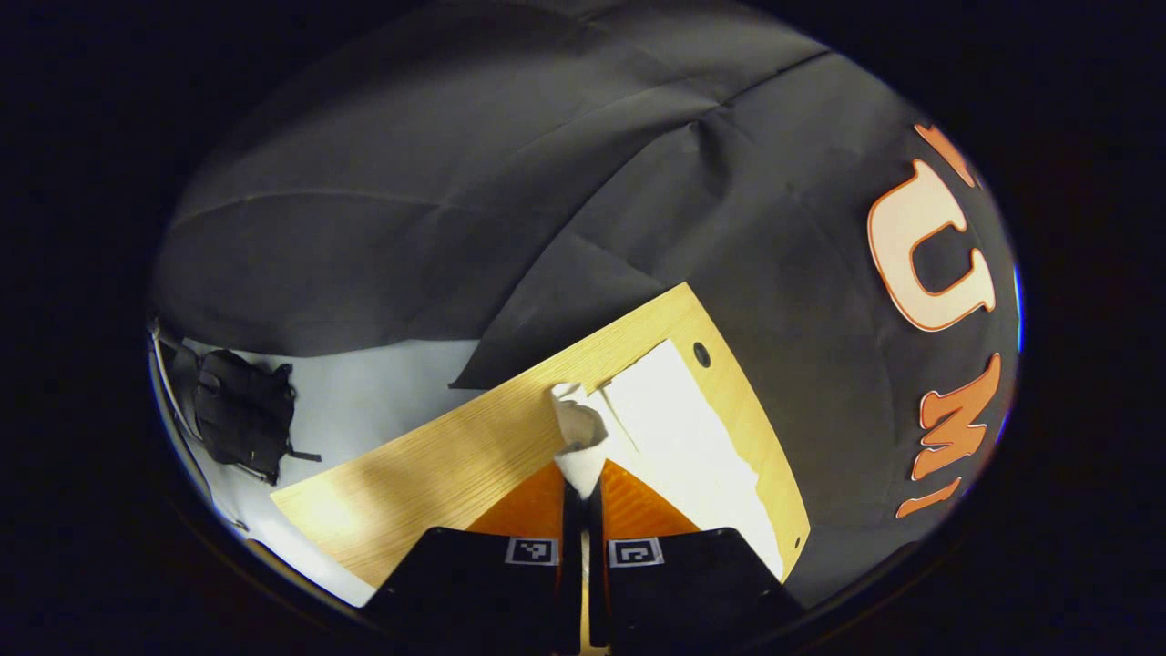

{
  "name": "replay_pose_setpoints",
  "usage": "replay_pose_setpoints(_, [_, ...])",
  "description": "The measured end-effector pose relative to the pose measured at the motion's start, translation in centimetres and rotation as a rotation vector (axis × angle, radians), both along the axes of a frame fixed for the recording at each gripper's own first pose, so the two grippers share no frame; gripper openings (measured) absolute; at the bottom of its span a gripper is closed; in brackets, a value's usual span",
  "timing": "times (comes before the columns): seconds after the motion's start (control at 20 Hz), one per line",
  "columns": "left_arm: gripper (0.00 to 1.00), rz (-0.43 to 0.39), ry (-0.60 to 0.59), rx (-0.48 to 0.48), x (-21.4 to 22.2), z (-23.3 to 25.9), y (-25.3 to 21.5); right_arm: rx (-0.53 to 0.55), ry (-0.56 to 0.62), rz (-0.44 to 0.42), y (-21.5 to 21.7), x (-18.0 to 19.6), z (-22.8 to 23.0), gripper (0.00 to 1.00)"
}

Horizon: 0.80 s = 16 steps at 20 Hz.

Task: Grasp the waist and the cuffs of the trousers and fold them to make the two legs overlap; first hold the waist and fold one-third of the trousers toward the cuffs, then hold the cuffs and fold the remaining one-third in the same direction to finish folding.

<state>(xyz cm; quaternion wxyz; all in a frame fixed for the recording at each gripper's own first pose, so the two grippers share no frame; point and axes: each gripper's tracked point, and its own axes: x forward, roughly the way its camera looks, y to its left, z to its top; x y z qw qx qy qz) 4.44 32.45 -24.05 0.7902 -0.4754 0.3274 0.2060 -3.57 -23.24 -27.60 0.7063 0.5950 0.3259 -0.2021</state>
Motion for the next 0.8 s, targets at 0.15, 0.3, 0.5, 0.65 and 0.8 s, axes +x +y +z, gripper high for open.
replay_pose_setpoints(0.15, [0.07, 0.005, -0.031, -0.036, 2.3, 1.0, 0.3, -0.005, -0.02, 0.013, -0.1, 1.7, 1.2, 0.01])
replay_pose_setpoints(0.3, [0.06, -0.036, -0.045, -0.015, 4.1, 1.1, 0.5, 0.002, -0.017, 0.013, 0.0, 2.4, 1.6, 0.01])
replay_pose_setpoints(0.5, [0.06, -0.095, -0.042, 0.017, 7.2, 1.9, 0.5, 0.021, 0.012, 0.009, 0.2, 5.0, 3.2, 0.01])
replay_pose_setpoints(0.65, [0.07, -0.1, -0.063, 0.0, 9.9, 1.9, 0.8, 0.036, 0.026, 0.003, 0.4, 6.4, 3.6, 0.01])
replay_pose_setpoints(0.8, [0.06, -0.133, -0.04, 0.008, 11.3, 1.1, 0.8, 0.037, 0.043, 0.024, 0.7, 8.7, 4.0, 0.01])
